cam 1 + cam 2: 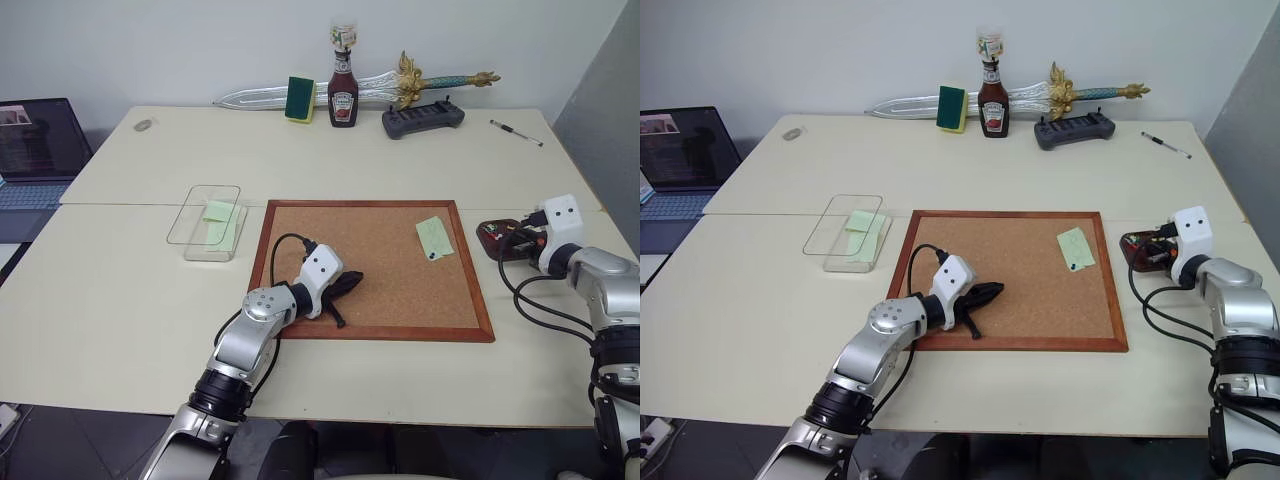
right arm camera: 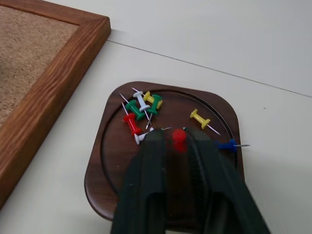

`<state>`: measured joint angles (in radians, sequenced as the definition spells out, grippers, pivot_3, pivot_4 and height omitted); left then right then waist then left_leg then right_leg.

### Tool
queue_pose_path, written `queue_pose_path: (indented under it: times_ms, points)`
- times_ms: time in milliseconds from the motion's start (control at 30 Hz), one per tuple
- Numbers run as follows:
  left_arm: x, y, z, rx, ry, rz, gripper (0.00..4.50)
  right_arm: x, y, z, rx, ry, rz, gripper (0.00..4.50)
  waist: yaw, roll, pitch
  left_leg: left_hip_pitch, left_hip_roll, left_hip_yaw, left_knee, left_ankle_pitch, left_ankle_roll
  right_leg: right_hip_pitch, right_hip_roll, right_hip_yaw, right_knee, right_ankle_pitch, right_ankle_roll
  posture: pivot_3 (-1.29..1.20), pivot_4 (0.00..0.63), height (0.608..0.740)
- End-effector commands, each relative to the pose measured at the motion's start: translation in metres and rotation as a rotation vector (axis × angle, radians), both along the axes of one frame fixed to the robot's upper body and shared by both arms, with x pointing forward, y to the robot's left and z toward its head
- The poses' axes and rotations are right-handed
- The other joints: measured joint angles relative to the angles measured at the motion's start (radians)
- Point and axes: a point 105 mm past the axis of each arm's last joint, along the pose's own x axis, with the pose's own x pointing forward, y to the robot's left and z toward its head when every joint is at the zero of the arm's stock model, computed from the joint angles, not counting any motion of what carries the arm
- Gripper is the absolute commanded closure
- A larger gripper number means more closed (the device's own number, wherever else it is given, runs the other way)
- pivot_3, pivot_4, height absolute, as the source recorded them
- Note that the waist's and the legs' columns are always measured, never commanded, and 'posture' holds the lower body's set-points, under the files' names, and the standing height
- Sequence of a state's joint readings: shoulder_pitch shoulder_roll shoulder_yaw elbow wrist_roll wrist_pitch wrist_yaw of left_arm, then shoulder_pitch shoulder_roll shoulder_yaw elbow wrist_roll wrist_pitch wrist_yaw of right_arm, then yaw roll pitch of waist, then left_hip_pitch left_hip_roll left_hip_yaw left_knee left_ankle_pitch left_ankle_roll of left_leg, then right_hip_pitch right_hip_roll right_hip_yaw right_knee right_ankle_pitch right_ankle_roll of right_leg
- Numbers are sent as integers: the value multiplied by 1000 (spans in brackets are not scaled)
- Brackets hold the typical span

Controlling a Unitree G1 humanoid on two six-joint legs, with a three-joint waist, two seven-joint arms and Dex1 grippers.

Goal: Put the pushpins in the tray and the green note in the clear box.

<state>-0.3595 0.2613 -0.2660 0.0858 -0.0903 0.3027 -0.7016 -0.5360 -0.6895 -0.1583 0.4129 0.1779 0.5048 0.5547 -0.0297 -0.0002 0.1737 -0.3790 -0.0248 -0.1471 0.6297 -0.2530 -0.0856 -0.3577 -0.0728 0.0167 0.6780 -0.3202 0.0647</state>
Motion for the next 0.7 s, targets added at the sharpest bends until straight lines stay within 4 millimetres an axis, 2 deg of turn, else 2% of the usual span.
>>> queue_pose_path:
  times_ms: [33, 233, 267, 367, 533, 700]
  points:
    - [-18, -5, -37, 62, 140, -38, 4500, 4, -5, 23, 2, -72, -19, 2736, 0, 0, 0, 0, 0, 0, 0, 0, 0, 0, 0, 0, 0, 0, 0, 0, 150, 740]
    - [-19, -5, -37, 63, 140, -42, 4500, 3, -4, 33, 21, -119, -5, 1630, 0, 0, 0, 0, 0, 0, 0, 0, 0, 0, 0, 0, 0, 0, 0, 0, 150, 740]
    - [-19, -5, -37, 63, 139, -42, 4500, 3, -2, 36, 22, -131, 9, 1253, 0, 0, 0, 0, 0, 0, 0, 0, 0, 0, 0, 0, 0, 0, 0, 0, 150, 740]
    - [-19, -5, -37, 63, 139, -43, 4500, -1, 7, 41, 30, -154, 78, 631, 0, 0, 0, 0, 0, 0, 0, 0, 0, 0, 0, 0, 0, 0, 0, 0, 150, 740]
    - [-18, -5, -37, 61, 138, -43, 4500, -19, 50, 41, 4, -159, 336, 631, 0, 0, 0, 0, 0, 0, 0, 0, 0, 0, 0, 0, -1, 0, 0, 0, 150, 740]
    - [-19, -6, -36, 55, 139, -42, 4500, -39, 93, 22, -26, -90, 548, 631, -1, 0, 0, 0, 0, 0, 0, 0, 0, 1, 0, 0, -1, 0, 0, 0, 150, 740]
